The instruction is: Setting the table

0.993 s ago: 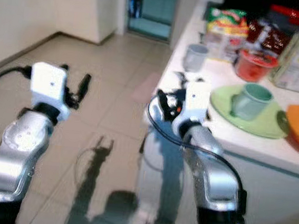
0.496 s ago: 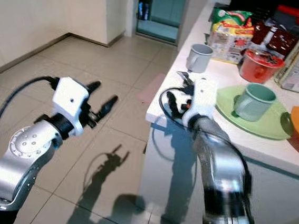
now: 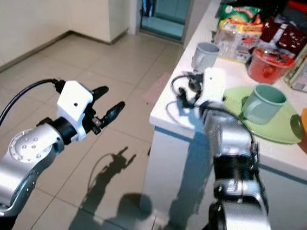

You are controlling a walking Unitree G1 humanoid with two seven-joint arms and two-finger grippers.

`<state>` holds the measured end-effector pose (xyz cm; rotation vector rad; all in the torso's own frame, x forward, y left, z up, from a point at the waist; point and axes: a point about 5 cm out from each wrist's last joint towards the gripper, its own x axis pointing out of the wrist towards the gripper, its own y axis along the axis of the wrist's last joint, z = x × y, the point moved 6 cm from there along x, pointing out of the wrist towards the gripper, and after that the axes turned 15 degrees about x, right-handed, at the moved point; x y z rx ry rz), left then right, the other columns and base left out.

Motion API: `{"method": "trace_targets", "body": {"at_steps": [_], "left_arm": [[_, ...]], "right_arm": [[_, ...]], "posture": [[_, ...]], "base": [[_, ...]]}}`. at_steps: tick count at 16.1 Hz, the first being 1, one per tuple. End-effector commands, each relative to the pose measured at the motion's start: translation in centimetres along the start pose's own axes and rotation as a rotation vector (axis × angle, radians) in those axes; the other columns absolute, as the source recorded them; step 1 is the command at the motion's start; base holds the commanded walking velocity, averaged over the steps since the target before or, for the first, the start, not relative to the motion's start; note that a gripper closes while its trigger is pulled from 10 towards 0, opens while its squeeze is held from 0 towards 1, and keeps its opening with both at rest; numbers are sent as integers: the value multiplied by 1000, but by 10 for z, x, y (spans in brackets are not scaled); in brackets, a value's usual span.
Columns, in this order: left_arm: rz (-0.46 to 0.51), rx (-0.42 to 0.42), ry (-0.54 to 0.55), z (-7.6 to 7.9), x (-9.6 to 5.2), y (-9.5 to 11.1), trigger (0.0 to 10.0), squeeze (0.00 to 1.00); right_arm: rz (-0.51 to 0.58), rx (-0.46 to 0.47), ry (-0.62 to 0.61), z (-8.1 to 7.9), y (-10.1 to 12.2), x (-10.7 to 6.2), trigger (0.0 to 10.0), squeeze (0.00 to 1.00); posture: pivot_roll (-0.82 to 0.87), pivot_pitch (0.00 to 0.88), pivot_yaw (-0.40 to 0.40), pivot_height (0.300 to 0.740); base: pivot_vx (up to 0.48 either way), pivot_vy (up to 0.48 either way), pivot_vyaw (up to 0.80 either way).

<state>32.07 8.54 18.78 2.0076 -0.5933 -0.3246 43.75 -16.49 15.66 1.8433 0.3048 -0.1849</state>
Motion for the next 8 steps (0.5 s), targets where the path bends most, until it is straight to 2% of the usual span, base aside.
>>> {"method": "trace_targets", "body": {"at_steps": [1,5,7,8], "left_arm": [[14,6,-14,0,0,5,10000,0],[14,7,-16,-1,1,5,10000,0],[14,7,-15,-1,2,5,10000,0],[13,7,-14,-1,2,5,10000,0]], "right_arm": [[5,10,-14,6,2,2,10000,1000],[-38,61,-26,15,-8,11,10000,1000],[-41,62,-28,16,-9,12,10000,937],[-61,73,-19,15,-13,14,10000,820]], "posture": [[14,0,-21,740],[17,0,-17,740],[18,0,-17,740],[17,0,-16,740]], "base": [[0,0,0],[0,0,0],[0,0,0],[0,0,0]]}}
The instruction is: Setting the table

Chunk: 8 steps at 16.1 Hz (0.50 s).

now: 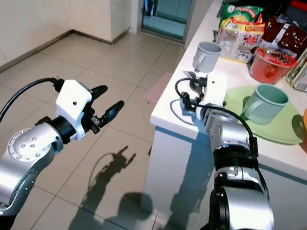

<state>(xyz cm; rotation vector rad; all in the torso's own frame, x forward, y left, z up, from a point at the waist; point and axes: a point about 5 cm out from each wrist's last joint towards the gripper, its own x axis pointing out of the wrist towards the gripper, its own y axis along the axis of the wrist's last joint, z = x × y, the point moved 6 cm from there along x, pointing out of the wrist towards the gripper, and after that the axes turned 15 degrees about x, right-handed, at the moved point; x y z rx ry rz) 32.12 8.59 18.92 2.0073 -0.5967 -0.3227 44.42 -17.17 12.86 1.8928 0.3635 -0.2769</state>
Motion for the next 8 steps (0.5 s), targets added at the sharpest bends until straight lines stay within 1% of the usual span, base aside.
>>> {"method": "trace_targets", "body": {"at_steps": [1,4,5,7,8], "left_arm": [[10,6,-14,0,2,4,10000,0],[12,10,-14,-1,2,4,10000,0],[13,11,-13,-2,2,4,10000,0],[13,13,-10,-2,3,4,10000,0],[13,14,-10,-3,3,4,10000,0]], "right_arm": [[8,12,15,-2,6,1,10000,765],[-26,1,52,-9,-2,3,10000,702],[-32,-4,62,-10,-4,3,10000,651],[-41,-10,69,-11,-5,4,10000,373],[-51,-13,73,-11,-6,5,10000,125]], "posture": [[16,0,-14,740],[18,0,-11,740],[18,0,-11,740],[19,0,-12,740],[19,0,-12,740]], "base": [[0,0,0],[0,0,0],[0,0,0],[0,0,0],[0,0,0]]}}
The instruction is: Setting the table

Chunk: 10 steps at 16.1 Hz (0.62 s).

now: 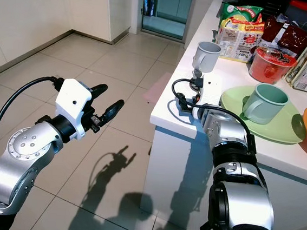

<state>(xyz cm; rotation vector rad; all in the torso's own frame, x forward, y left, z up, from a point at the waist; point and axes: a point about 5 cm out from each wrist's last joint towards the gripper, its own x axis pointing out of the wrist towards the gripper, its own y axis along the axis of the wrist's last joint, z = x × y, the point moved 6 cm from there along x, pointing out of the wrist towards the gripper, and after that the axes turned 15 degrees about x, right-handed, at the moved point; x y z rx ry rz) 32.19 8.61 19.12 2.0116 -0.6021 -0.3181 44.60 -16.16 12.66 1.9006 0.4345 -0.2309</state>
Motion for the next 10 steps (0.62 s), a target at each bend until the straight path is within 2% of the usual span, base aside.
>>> {"method": "trace_targets", "body": {"at_steps": [1,3,4,10], "left_arm": [[8,8,-11,-1,2,3,10000,0],[8,7,-12,0,2,3,10000,0],[8,7,-12,0,2,3,10000,0],[7,13,-12,0,3,2,10000,0]], "right_arm": [[-36,-14,5,-1,-3,1,9098,0],[-63,-12,-22,6,-9,1,235,0],[-69,-9,-27,8,-10,1,0,0],[-107,3,-56,15,-18,0,0,0]], "posture": [[19,0,-12,740],[18,0,-13,740],[18,0,-13,740],[17,0,-13,740]], "base": [[0,0,0],[0,0,0],[0,0,0],[0,0,0]]}}
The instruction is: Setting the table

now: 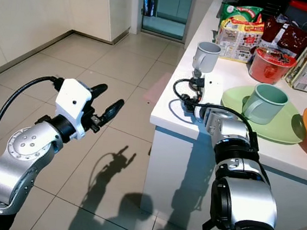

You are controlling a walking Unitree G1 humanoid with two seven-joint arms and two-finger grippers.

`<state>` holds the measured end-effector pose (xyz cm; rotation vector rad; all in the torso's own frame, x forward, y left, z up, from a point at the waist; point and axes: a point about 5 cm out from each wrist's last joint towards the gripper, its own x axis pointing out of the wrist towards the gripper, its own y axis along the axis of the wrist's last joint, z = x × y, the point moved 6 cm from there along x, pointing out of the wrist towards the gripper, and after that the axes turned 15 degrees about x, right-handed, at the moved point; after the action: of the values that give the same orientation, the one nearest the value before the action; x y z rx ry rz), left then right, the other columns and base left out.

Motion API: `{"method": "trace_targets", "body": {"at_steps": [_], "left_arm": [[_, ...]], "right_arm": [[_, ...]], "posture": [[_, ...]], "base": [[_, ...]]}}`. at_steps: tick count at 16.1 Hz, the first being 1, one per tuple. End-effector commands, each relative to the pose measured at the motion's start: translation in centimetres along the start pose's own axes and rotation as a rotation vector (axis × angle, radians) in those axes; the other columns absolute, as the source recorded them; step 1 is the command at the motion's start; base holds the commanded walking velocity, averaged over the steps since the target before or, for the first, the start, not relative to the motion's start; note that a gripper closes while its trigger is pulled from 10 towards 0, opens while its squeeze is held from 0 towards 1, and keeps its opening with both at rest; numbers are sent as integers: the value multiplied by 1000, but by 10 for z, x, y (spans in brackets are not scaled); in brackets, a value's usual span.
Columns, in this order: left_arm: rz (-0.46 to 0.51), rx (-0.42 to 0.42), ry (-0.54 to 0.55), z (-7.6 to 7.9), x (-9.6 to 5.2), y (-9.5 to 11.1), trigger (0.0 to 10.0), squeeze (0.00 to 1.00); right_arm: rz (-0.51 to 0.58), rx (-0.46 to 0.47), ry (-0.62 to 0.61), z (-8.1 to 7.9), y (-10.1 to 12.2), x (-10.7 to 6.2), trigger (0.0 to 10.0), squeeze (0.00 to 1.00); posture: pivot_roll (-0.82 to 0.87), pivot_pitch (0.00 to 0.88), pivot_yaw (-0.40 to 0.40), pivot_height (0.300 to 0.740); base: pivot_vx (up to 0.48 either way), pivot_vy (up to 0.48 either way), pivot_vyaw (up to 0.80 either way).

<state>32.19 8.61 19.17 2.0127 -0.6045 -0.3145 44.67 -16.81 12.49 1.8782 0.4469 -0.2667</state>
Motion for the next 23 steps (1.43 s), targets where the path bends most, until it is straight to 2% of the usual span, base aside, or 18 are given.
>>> {"method": "trace_targets", "body": {"at_steps": [1,7,19,22,23], "left_arm": [[5,13,-11,0,3,2,10000,0],[8,10,-13,1,3,2,10000,0],[11,11,-11,1,4,3,10000,0],[17,13,-1,-1,5,4,10000,0],[21,11,13,-4,5,5,10000,0]], "right_arm": [[-79,20,-39,9,-19,0,0,0],[-85,32,-60,14,-21,0,0,0],[-76,-23,-83,17,-19,-1,0,0],[-22,-42,-81,15,-8,-1,0,0],[36,-59,-77,11,5,-3,0,0]], "posture": [[17,0,-13,740],[16,0,-12,740],[13,0,-14,740],[16,0,-17,740],[16,0,-17,740]], "base": [[0,0,0],[0,0,0],[0,0,0],[0,0,0],[0,0,0]]}}
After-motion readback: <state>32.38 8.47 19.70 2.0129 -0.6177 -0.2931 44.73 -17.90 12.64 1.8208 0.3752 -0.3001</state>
